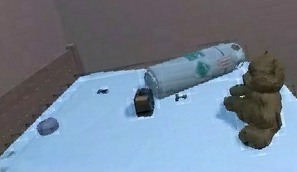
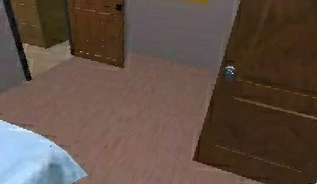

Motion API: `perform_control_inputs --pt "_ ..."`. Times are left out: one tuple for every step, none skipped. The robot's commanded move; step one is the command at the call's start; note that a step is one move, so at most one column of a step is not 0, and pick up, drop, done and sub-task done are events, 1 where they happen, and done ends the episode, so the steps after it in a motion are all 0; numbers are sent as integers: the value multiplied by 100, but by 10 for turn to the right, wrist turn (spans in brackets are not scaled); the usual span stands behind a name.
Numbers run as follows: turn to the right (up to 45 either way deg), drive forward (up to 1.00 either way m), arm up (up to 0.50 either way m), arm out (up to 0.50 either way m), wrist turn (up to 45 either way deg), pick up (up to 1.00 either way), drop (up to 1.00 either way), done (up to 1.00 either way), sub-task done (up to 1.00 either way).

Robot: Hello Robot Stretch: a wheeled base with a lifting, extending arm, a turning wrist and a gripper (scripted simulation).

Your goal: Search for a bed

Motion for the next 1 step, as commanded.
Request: perform_control_inputs --pt "0 0 0 0 0 0 0 100 0"
